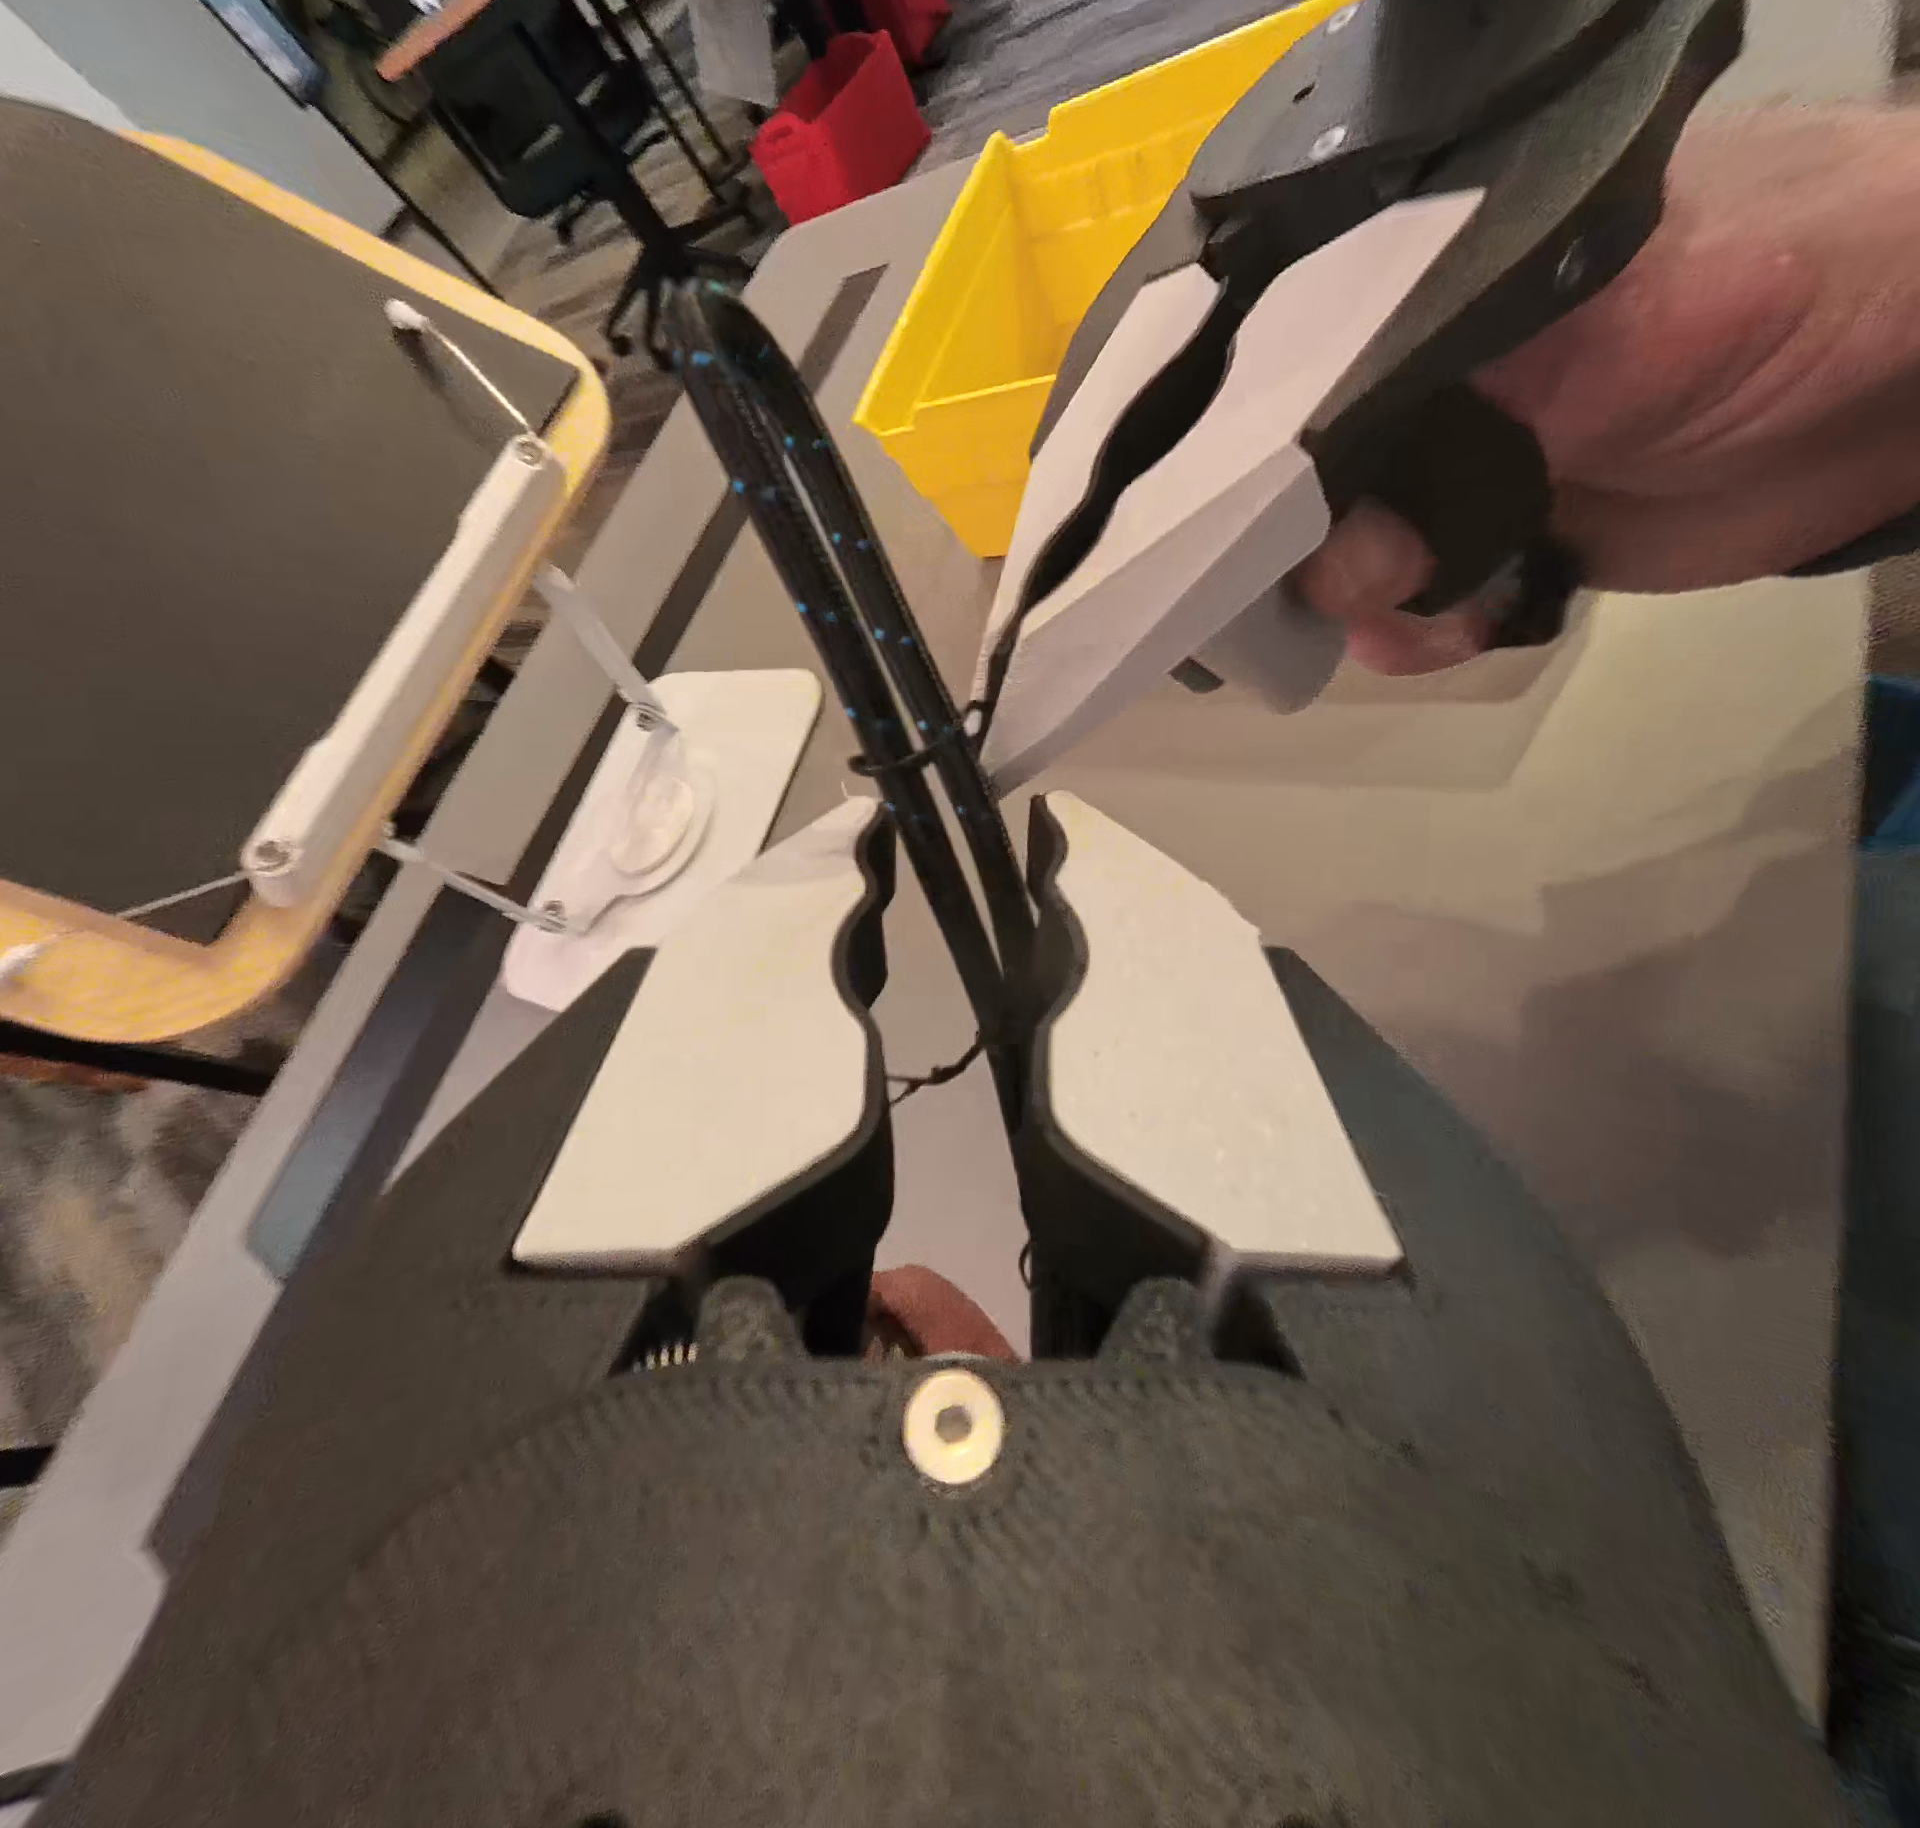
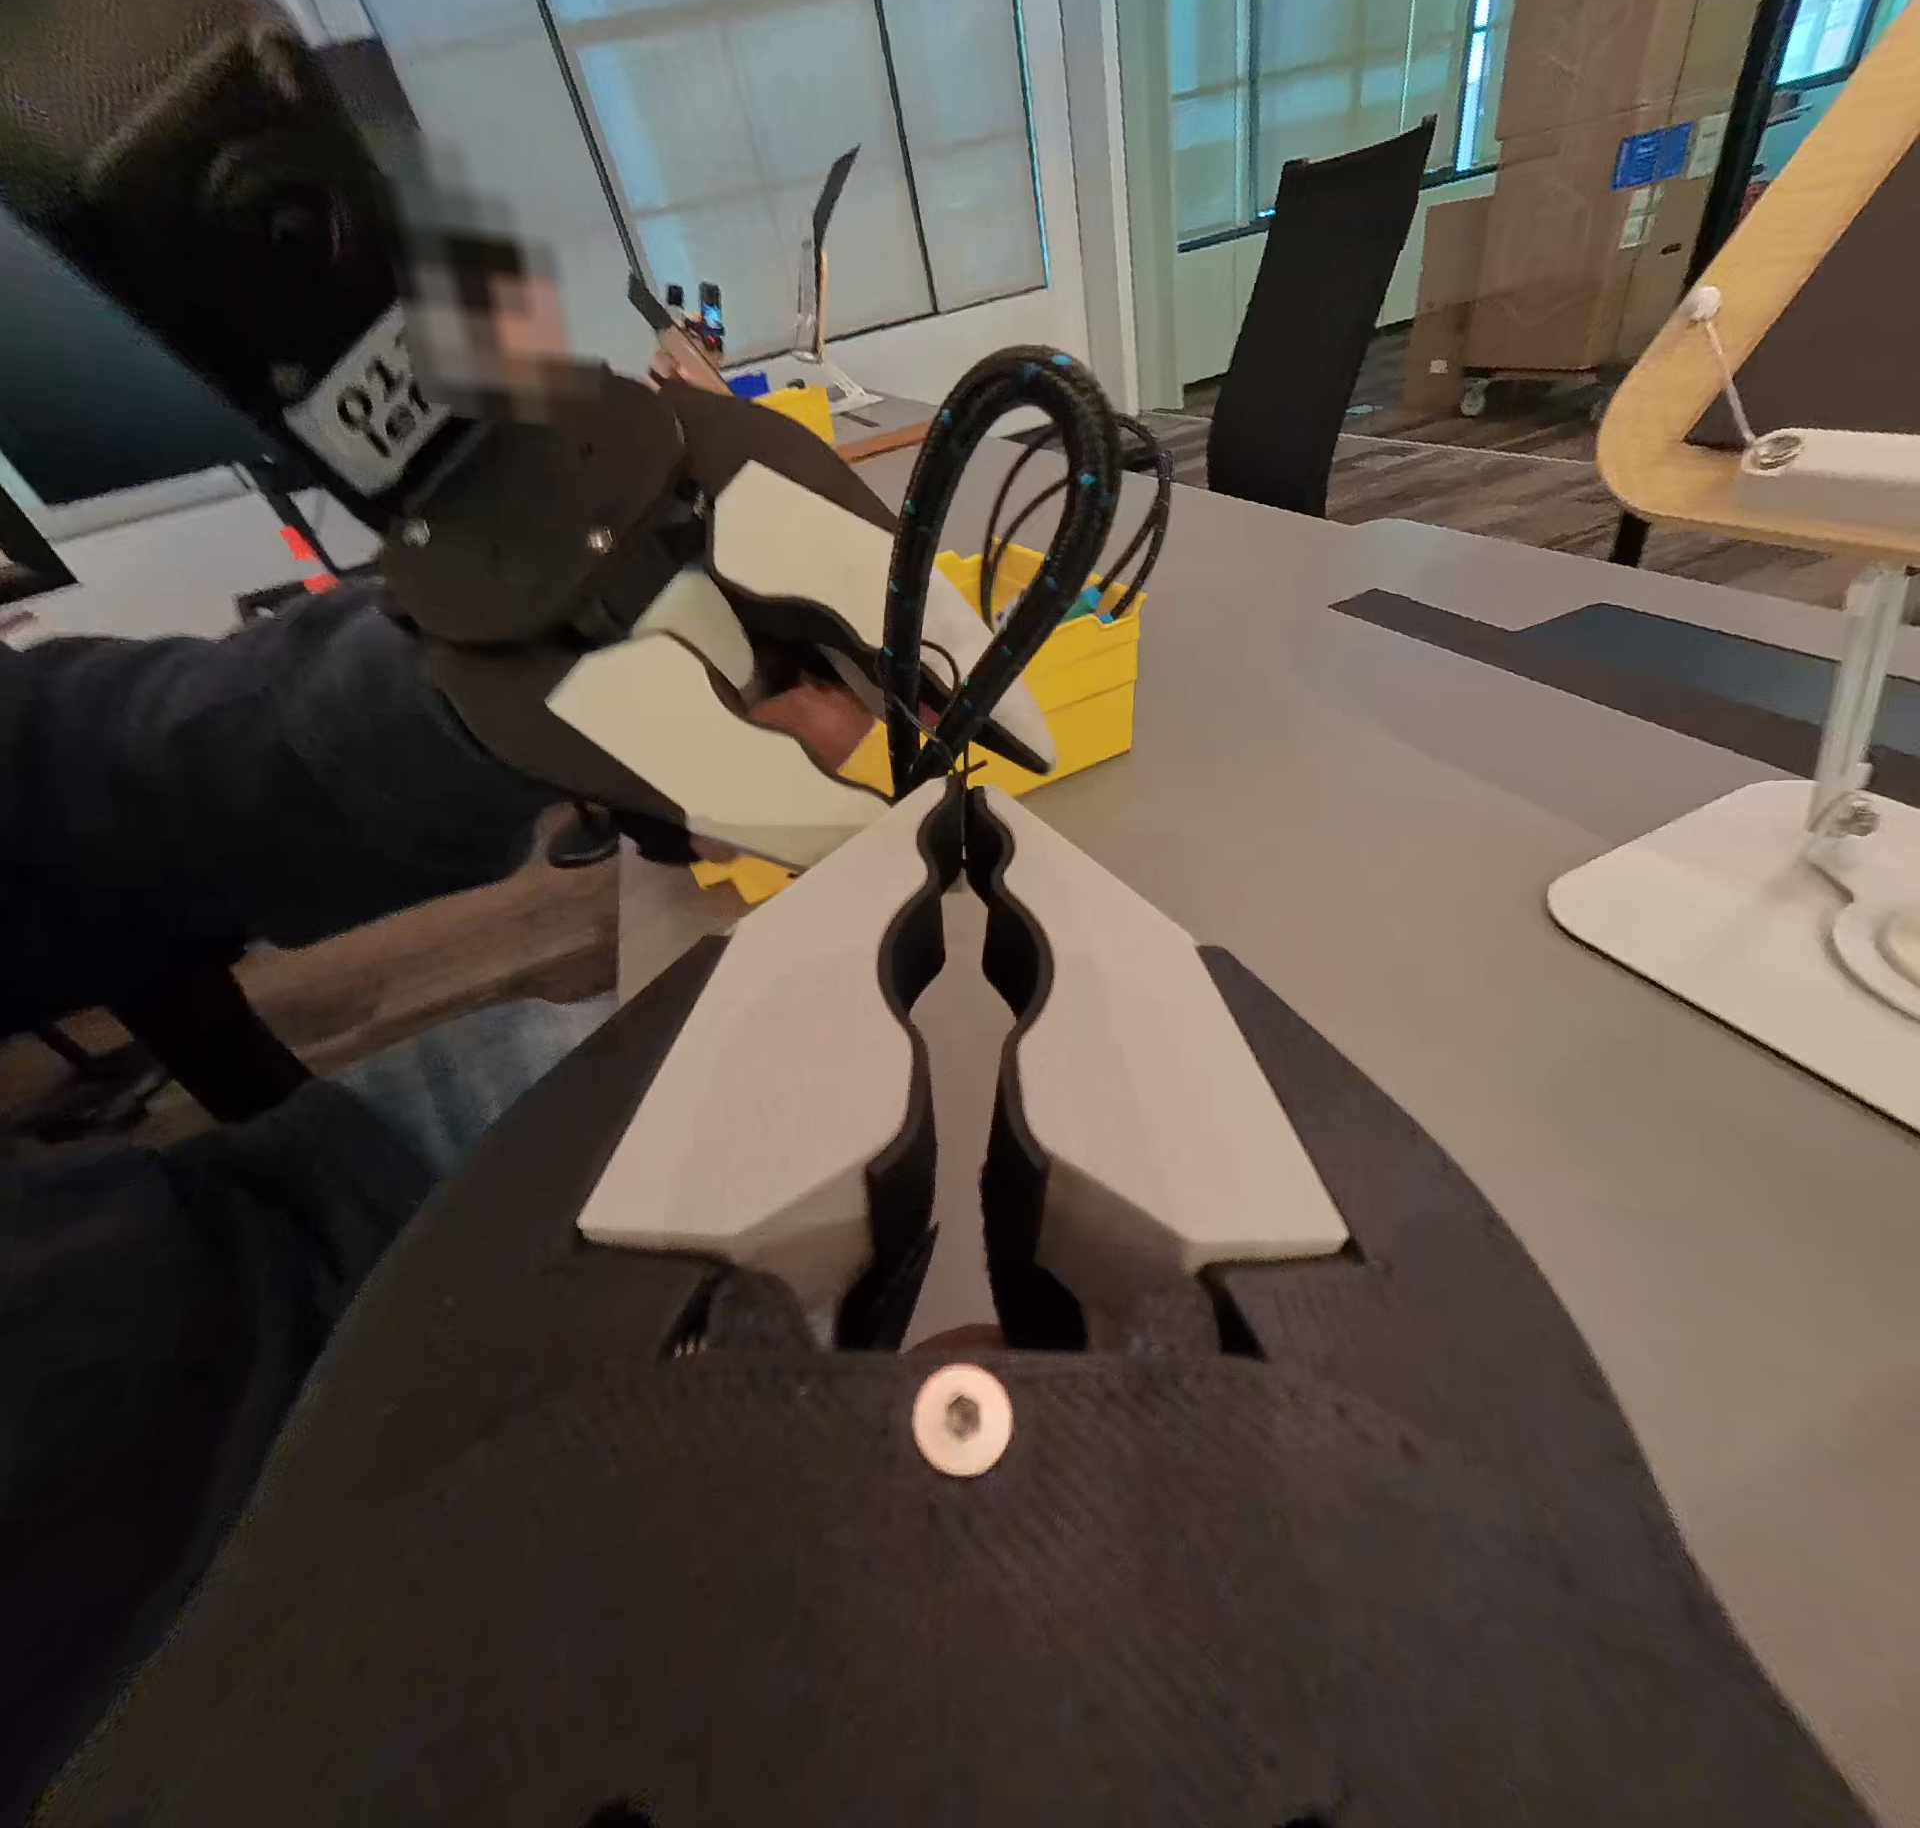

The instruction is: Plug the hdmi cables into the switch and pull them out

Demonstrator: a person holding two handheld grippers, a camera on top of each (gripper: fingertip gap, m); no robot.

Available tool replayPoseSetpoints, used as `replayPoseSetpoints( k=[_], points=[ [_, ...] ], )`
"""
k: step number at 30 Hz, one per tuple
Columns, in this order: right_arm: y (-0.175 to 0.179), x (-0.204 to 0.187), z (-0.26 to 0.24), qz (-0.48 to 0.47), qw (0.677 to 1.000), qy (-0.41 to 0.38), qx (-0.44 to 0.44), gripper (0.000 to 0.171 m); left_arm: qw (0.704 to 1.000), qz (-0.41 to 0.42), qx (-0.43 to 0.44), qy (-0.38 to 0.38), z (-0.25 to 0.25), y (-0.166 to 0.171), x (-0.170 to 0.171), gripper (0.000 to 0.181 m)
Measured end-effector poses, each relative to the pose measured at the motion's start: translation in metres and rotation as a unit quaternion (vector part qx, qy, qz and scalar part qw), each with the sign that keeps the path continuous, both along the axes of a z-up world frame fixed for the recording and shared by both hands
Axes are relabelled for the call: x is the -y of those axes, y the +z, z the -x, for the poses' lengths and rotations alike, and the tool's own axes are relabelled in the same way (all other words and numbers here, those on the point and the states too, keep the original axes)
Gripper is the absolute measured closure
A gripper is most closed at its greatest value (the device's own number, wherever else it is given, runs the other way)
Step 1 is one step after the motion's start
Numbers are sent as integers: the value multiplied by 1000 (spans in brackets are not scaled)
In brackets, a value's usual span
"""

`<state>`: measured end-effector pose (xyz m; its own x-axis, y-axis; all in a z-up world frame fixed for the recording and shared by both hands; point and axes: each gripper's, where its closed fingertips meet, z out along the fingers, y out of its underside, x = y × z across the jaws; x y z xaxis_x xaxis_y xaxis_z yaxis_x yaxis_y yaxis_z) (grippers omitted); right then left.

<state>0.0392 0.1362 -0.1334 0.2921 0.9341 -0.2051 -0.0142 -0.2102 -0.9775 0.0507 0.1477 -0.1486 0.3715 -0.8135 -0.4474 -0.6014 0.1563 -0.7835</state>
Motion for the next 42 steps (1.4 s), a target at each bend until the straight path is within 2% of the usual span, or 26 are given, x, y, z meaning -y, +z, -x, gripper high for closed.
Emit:
replayPoseSetpoints(
  k=[6,12,14,19,29,35,42],
  points=[
    [2,3,4,22,1000,-12,-8,171,992,-85,-49,76,6,-3,-13,163],
    [8,5,8,-15,999,-37,5,171,977,-144,-69,143,16,4,-28,172],
    [11,2,3,-24,999,-49,2,171,974,-143,-80,155,18,1,-29,173],
    [21,4,-2,-49,997,-55,-6,171,981,-88,-38,166,22,-4,-30,174],
    [10,4,2,-65,997,-38,29,171,990,-50,-18,130,16,-9,-21,174],
    [4,4,2,-21,999,-28,10,171,991,-34,-61,118,17,-13,-16,174],
    [-7,2,6,55,998,-5,-44,166,984,29,-148,95,26,-23,-8,174]
  ],
)
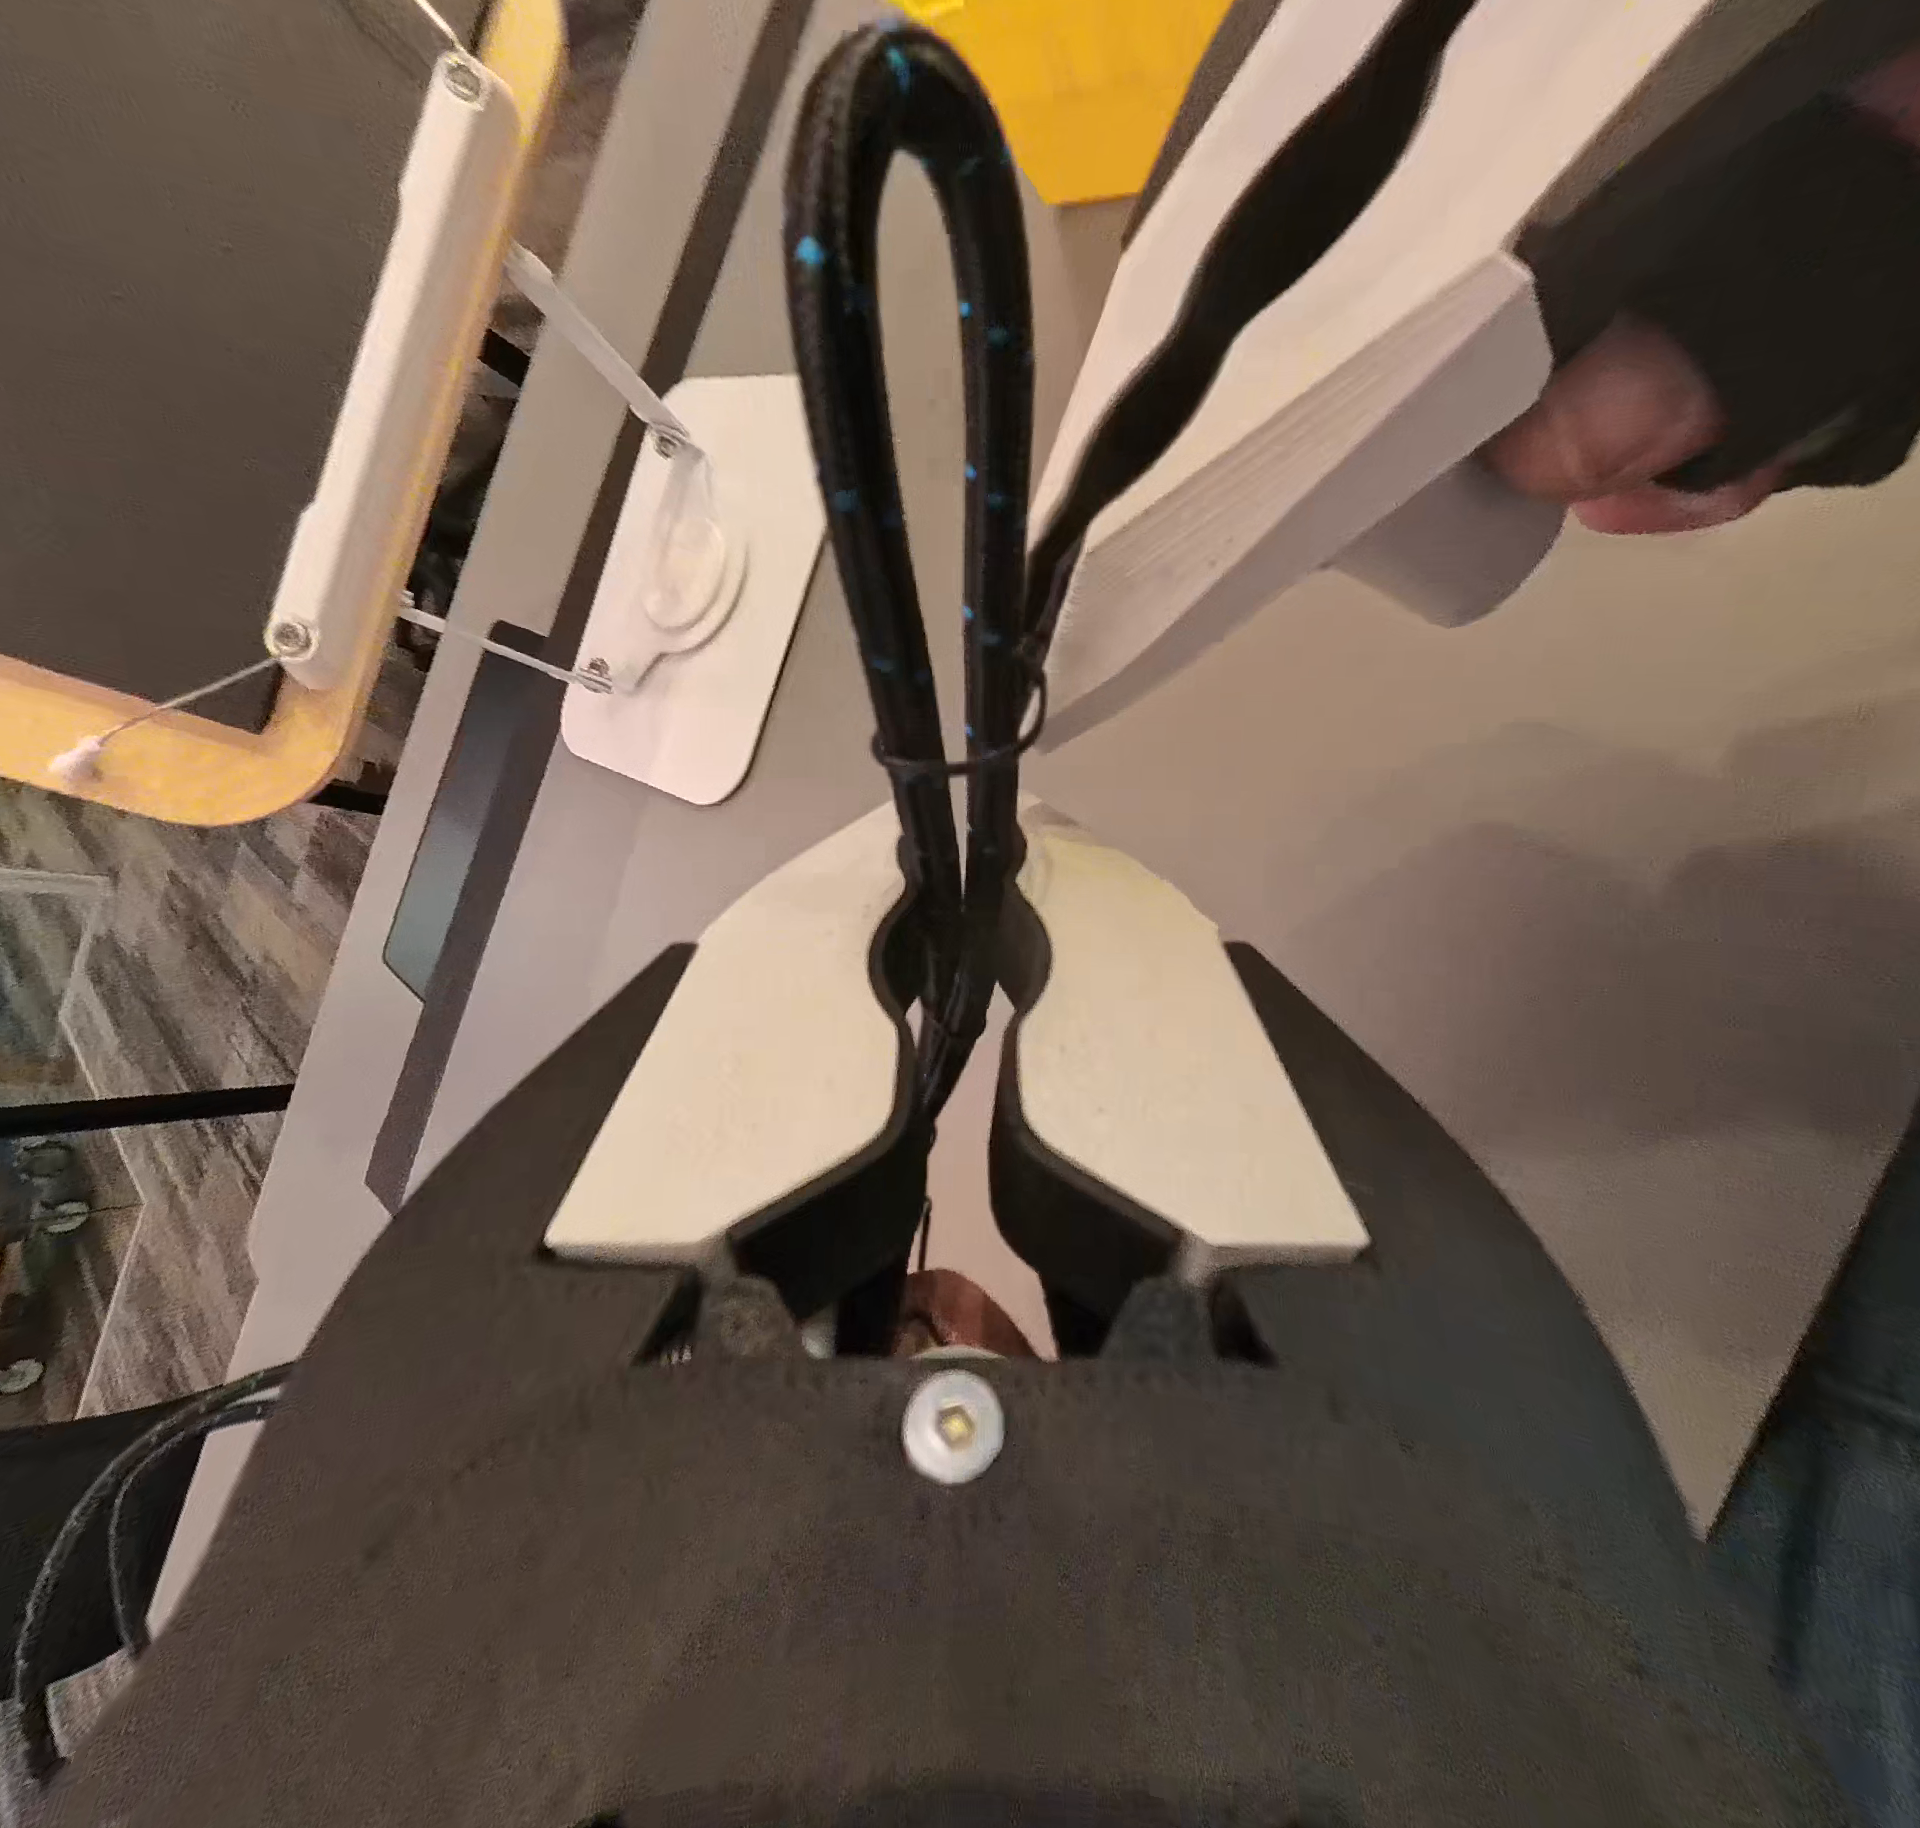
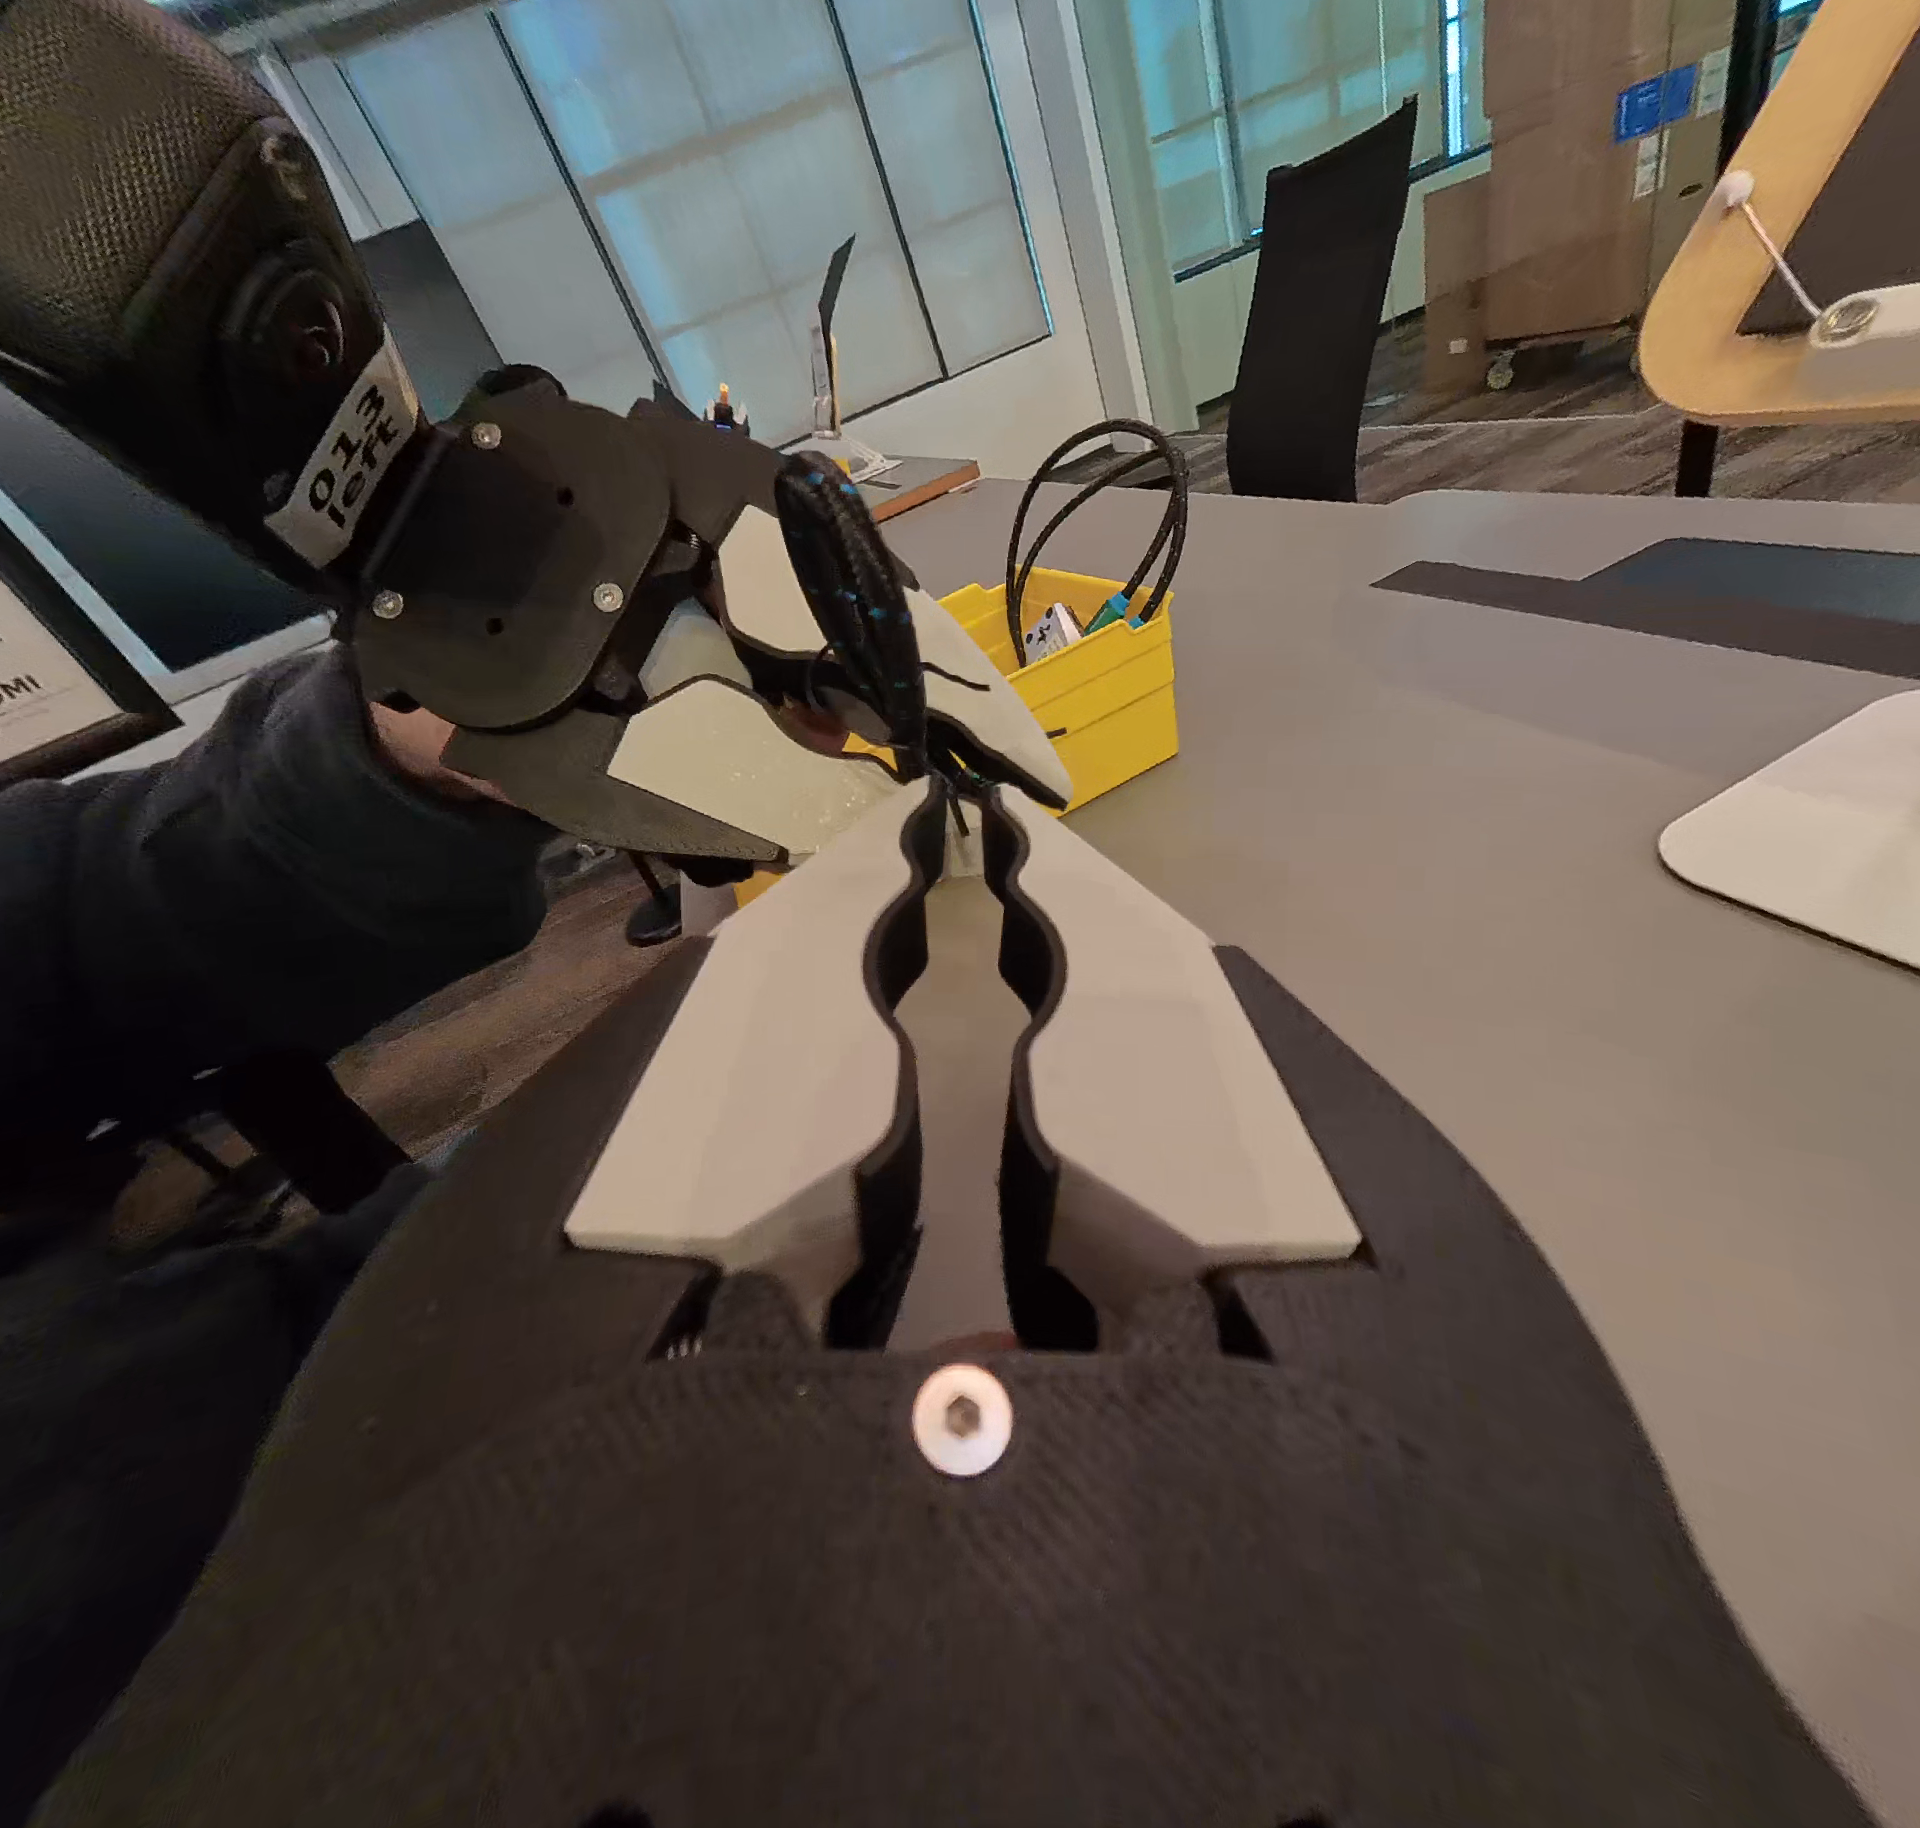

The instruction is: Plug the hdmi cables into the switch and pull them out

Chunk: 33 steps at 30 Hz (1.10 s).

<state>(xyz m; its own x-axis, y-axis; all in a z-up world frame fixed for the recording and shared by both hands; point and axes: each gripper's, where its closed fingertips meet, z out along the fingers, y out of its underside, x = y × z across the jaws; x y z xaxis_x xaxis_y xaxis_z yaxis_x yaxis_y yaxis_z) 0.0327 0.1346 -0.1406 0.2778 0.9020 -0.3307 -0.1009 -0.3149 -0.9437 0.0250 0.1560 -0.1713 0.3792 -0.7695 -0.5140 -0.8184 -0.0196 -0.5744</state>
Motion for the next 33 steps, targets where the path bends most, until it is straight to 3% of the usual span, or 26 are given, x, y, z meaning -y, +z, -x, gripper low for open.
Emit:
replayPoseSetpoints(
  k=[10,19,28,33],
  points=[
    [-8,5,4,-43,998,32,37,134,996,64,-18,-51,4,2,8,174],
    [8,8,-1,-140,987,61,46,152,983,118,-11,-142,-4,9,30,174],
    [14,18,8,-192,976,69,70,171,980,118,-22,-161,-7,14,35,174],
    [13,21,6,-204,973,64,88,171,980,109,-24,-163,-10,17,36,174]
  ],
)
